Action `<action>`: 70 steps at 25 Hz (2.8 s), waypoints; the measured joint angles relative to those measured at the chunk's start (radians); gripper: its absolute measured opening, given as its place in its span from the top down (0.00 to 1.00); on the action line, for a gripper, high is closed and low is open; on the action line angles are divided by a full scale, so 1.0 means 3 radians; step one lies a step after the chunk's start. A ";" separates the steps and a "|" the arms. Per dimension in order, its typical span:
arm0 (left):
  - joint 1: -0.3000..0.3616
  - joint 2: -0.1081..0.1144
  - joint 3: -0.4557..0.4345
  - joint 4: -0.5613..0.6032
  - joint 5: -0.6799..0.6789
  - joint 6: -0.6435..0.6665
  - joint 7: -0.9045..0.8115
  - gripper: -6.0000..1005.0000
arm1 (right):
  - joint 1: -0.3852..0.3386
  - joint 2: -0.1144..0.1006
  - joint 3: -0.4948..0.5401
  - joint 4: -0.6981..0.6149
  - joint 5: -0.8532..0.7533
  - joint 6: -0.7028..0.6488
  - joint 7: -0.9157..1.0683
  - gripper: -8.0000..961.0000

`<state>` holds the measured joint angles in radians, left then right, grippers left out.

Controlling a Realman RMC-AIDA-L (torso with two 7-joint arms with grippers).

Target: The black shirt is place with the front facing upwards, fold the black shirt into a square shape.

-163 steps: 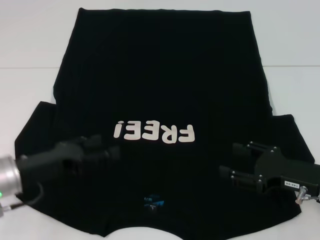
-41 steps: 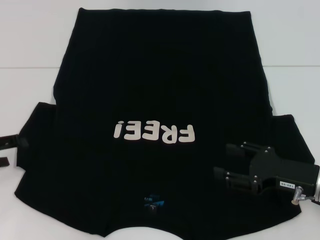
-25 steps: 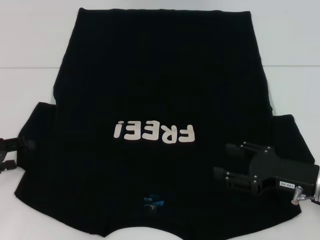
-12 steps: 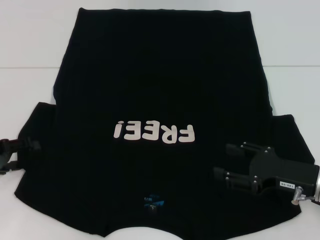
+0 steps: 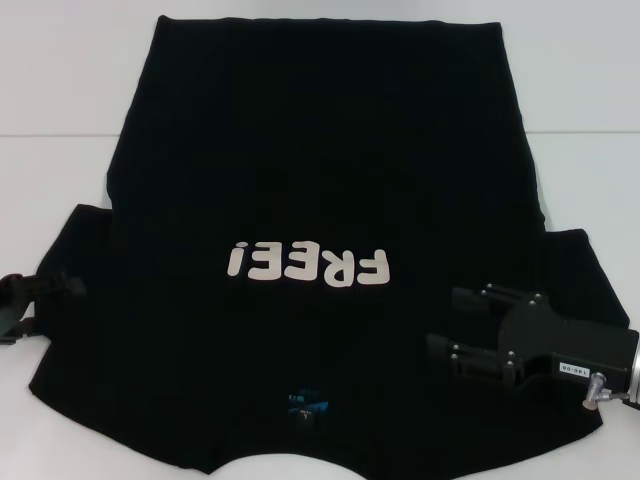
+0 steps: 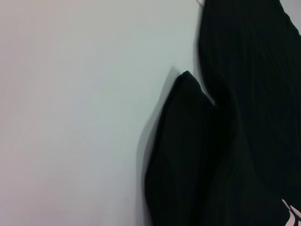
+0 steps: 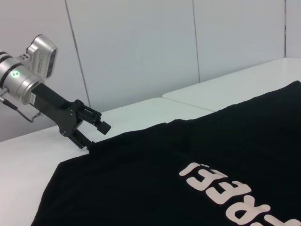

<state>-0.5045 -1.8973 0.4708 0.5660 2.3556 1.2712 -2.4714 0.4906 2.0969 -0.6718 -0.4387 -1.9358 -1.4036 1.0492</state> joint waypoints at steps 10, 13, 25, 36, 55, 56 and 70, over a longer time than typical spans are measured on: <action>-0.0033 -0.0010 0.0036 0.0024 0.0011 -0.0008 0.0055 0.22 | 0.0001 0.0000 0.0008 0.0000 0.0000 0.0000 0.0000 0.18; -0.0037 -0.0024 0.0078 0.0027 0.0015 -0.0049 0.0075 0.22 | 0.0001 0.0000 0.0012 0.0000 0.0000 -0.0001 0.0000 0.18; -0.0035 -0.0052 0.0062 0.0029 0.0005 -0.0130 0.0079 0.67 | 0.0001 0.0000 0.0019 0.0000 0.0000 -0.0005 0.0000 0.18; -0.0012 -0.0045 0.0002 0.0067 0.0004 -0.0135 0.0124 0.99 | 0.0001 0.0000 0.0017 0.0000 0.0000 -0.0005 0.0000 0.18; -0.0022 0.0104 -0.0313 0.0450 0.0002 -0.0061 0.0096 0.99 | 0.0001 0.0000 0.0003 0.0000 0.0000 -0.0005 0.0000 0.18; -0.0038 0.0105 -0.0314 0.0457 0.0002 -0.0035 0.0091 0.99 | 0.0001 0.0000 0.0002 0.0000 0.0000 -0.0005 0.0000 0.18; -0.0299 -0.0074 -0.0264 0.0462 -0.0288 0.0684 0.0118 0.99 | 0.0001 0.0003 0.0001 0.0008 0.0000 -0.0005 -0.0005 0.18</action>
<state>-0.5942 -1.9193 0.3915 0.7047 2.2692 1.4764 -2.4360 0.4908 2.0979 -0.6715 -0.4364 -1.9358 -1.4051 1.0476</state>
